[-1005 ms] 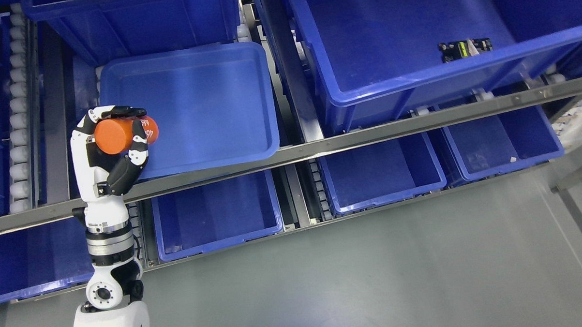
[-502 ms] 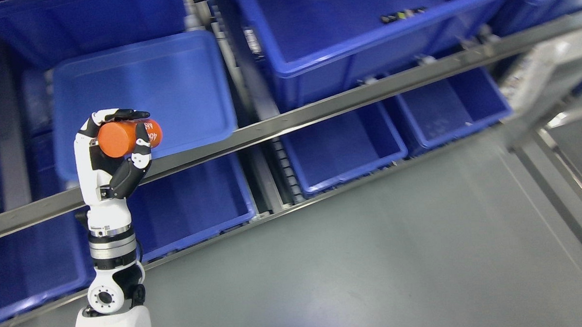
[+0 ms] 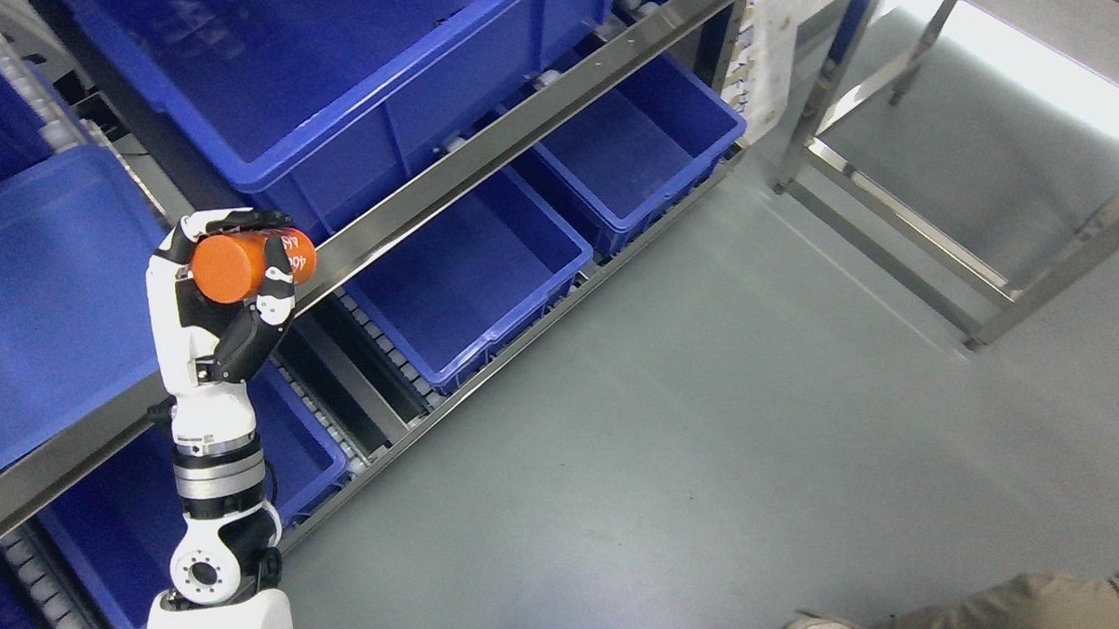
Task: Grab orange capacitor from left shelf to right desk
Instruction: 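Hold the capacitor in the left hand while turning toward the steel table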
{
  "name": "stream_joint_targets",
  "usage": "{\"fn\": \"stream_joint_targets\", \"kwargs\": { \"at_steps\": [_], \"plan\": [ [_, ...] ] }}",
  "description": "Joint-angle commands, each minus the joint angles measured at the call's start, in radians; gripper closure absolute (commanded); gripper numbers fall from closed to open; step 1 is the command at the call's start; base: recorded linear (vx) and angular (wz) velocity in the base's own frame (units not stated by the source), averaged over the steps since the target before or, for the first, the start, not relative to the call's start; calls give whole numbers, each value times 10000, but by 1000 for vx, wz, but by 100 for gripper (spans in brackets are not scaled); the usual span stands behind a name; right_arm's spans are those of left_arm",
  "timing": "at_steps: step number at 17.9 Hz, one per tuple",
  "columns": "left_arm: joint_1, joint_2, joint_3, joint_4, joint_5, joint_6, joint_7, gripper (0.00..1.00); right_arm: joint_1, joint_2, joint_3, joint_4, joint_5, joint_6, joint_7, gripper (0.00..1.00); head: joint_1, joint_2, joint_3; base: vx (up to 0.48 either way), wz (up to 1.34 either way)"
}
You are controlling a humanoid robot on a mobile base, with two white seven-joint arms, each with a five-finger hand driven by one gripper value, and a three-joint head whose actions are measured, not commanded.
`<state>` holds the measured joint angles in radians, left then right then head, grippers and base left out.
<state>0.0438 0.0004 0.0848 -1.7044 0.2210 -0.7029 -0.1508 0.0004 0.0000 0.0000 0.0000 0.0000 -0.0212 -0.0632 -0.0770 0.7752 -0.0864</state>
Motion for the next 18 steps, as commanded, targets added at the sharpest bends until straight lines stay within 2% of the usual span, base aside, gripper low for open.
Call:
{"fn": "stream_joint_targets", "kwargs": {
  "at_steps": [1,18],
  "plan": [
    [-8,171,-111,-60,29,111,-10,93,196,-175,-169,-175,30,-3,3,0,0,0,0,2,-402],
    [-315,171,-816,-60,29,357,-10,93,196,-175,-169,-175,30,-3,3,0,0,1,0,32,-248]
  ]
}}
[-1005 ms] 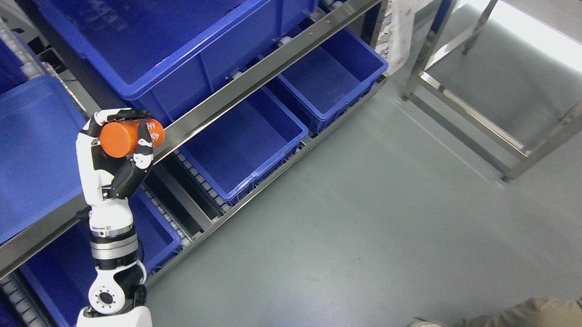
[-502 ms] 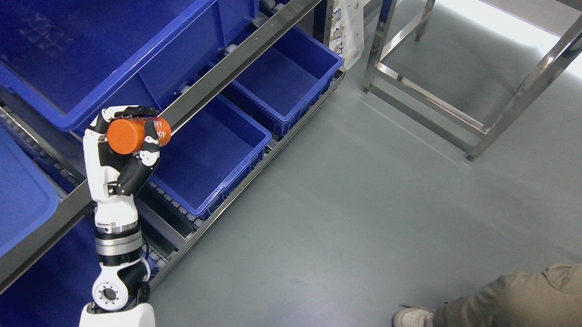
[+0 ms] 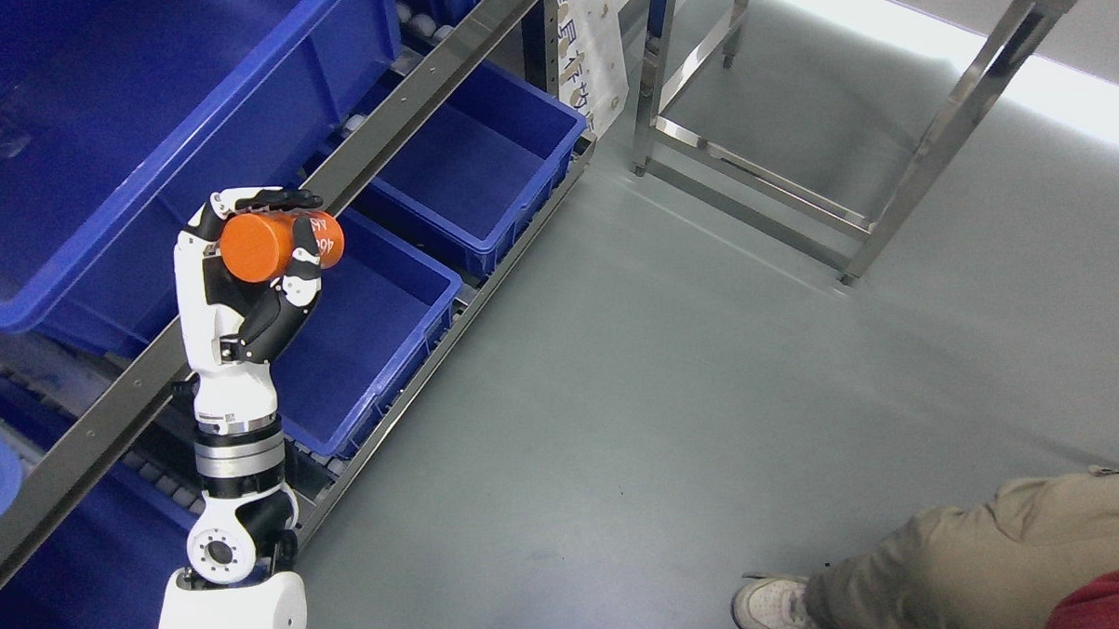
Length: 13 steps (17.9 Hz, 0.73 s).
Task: Grab orange capacitor from left shelf to right desk
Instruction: 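Hold the capacitor in the left hand while turning toward the steel table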
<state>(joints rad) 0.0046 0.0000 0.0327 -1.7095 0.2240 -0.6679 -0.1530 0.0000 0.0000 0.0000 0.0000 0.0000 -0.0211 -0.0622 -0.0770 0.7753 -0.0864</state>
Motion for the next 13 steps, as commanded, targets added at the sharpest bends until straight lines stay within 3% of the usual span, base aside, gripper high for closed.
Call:
{"fn": "stream_joint_targets", "kwargs": {
  "at_steps": [1,13],
  "plan": [
    [76,175,-296,-9,0,6,11,93,199,-175,-169,-174,30,-3,-7,0,0,0,0,66,-280],
    [76,175,-404,-9,0,6,11,93,199,-175,-169,-174,30,-3,-7,0,0,0,0,129,-308]
  ]
}}
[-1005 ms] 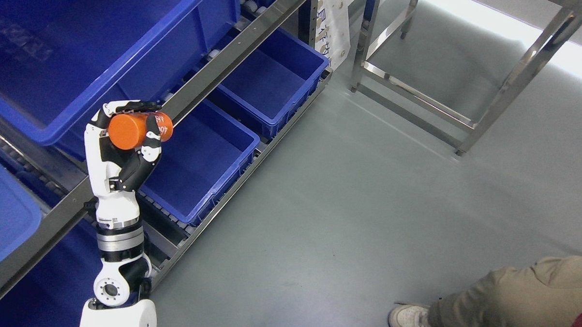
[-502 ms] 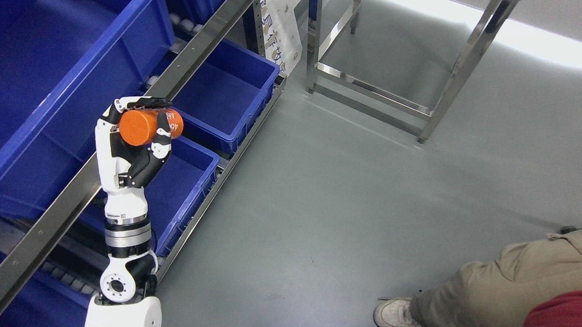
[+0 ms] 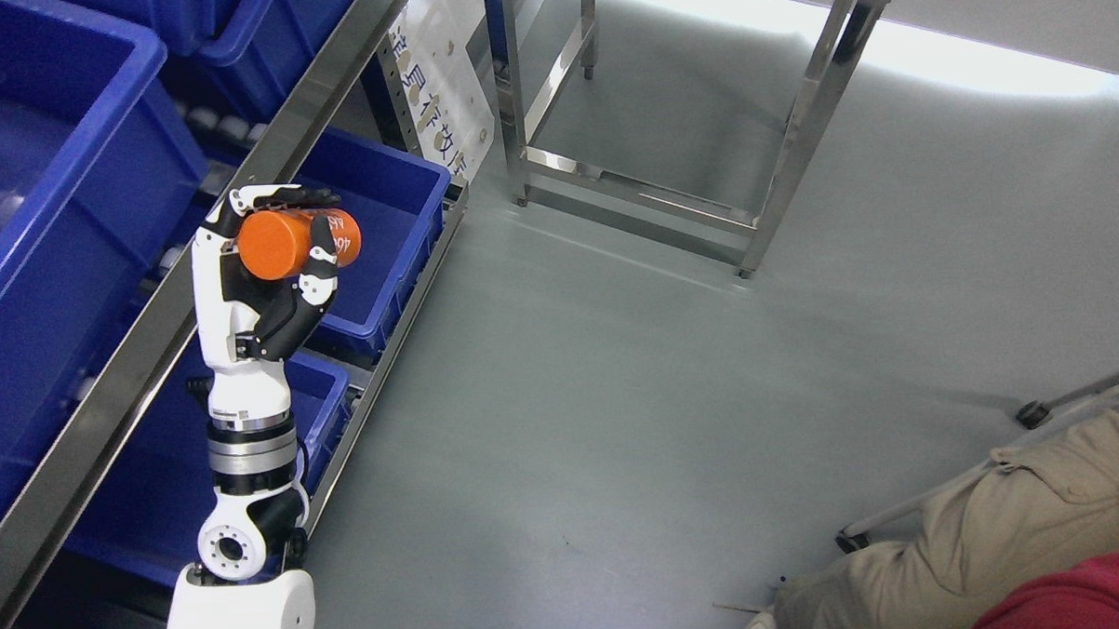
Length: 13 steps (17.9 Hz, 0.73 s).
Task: Grab orange capacitor from left shelf to right desk
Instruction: 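Hold the capacitor in the left hand while turning toward the steel table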
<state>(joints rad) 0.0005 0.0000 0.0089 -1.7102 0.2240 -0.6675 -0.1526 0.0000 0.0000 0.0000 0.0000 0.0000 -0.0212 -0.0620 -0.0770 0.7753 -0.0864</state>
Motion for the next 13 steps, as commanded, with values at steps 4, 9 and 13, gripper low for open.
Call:
{"fn": "stream_joint_targets", "kwargs": {
  "at_steps": [4,9,13],
  "plan": [
    [118,175,-166,-17,0,2,7,93,200,-175,-169,-174,30,-3,-9,0,0,0,0,212,-232],
    [103,175,-196,-17,0,2,-8,93,200,-175,-169,-174,30,-3,-9,0,0,0,0,249,-148],
    [-66,175,-197,-2,0,2,-8,93,200,-175,-169,-174,30,-3,-9,0,0,0,0,273,-94]
  ]
}}
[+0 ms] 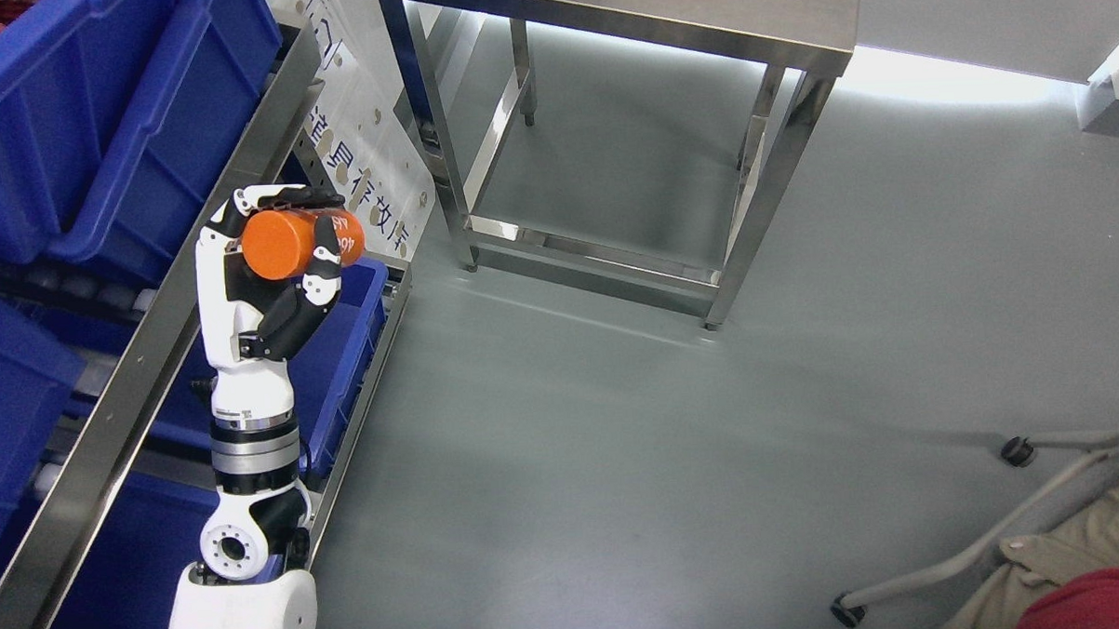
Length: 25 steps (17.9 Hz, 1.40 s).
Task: Grab orange capacitor from left shelf to right desk
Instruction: 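Hold the capacitor in the left hand while turning toward the steel table, then extend the left arm and lower the capacitor onto the red tray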
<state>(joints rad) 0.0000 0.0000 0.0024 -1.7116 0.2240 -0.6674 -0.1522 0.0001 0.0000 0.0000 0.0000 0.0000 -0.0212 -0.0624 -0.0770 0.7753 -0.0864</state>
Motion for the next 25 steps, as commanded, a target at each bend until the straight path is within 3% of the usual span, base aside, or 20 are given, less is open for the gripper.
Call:
{"fn": "stream_joint_targets", "kwargs": {
  "at_steps": [1,9,17,25],
  "plan": [
    [-107,175,-132,-3,0,1,-12,93,198,-175,-169,-175,31,-3,-5,0,0,0,0,273,-73],
    [-412,175,-1479,-4,-16,122,-43,93,198,-175,-169,-175,31,-3,-5,0,0,0,0,277,-40],
    [-2451,175,-2662,165,0,2376,34,92,198,-175,-169,-175,31,-3,-5,0,0,0,0,268,-17],
    [-5794,175,-3659,1237,0,4936,80,92,198,-175,-169,-175,31,-3,-5,0,0,0,0,259,13]
  ]
}}
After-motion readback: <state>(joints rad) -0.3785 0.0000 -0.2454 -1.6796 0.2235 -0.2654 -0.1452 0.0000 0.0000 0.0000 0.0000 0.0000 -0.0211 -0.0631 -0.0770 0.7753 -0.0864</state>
